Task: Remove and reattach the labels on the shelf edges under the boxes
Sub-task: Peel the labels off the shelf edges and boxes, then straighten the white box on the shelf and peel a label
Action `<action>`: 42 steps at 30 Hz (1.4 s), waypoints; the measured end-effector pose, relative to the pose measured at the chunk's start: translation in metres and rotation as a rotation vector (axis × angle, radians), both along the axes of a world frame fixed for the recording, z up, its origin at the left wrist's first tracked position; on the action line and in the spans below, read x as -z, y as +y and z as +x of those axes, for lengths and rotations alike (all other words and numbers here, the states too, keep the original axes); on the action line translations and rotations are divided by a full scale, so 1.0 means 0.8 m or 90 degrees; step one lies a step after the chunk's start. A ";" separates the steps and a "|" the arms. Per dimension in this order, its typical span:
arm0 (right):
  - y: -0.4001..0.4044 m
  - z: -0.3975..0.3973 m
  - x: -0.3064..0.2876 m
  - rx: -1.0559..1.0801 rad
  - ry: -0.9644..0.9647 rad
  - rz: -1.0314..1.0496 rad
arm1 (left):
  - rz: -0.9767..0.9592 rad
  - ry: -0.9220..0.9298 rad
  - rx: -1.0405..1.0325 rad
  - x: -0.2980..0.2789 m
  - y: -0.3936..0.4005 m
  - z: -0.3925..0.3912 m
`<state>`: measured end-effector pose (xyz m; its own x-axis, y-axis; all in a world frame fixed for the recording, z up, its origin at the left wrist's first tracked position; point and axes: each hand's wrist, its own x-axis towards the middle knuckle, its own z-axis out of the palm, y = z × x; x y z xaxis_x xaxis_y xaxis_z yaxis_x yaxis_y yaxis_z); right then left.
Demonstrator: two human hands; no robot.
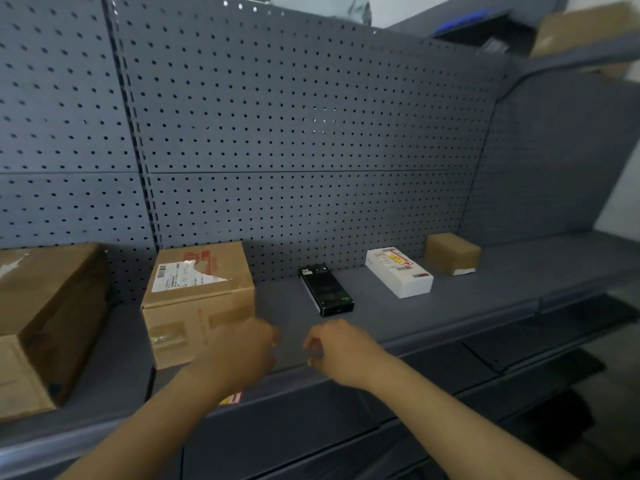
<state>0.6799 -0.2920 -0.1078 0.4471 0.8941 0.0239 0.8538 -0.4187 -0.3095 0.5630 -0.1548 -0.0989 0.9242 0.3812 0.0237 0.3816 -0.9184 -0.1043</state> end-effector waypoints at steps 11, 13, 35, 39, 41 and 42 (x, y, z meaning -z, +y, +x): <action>-0.051 0.036 -0.010 0.097 0.008 0.026 | -0.020 -0.012 0.081 -0.011 -0.040 0.056; -0.058 0.040 -0.010 0.118 0.008 0.026 | -0.018 -0.012 0.097 -0.013 -0.046 0.062; -0.157 0.234 -0.024 0.167 -0.018 0.044 | -0.034 -0.029 0.106 -0.025 -0.131 0.270; -0.157 0.277 -0.017 0.166 -0.006 0.047 | -0.035 -0.019 0.084 -0.023 -0.130 0.306; -0.151 0.299 -0.012 0.169 0.003 0.052 | -0.034 -0.018 0.079 -0.024 -0.124 0.325; -0.147 0.310 -0.010 0.169 0.000 0.053 | -0.034 -0.021 0.077 -0.025 -0.120 0.334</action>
<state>0.9281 -0.4097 -0.0998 0.6660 0.7401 0.0927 0.7171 -0.6011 -0.3529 0.8301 -0.2509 -0.0788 0.9627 0.2679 0.0374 0.2694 -0.9620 -0.0436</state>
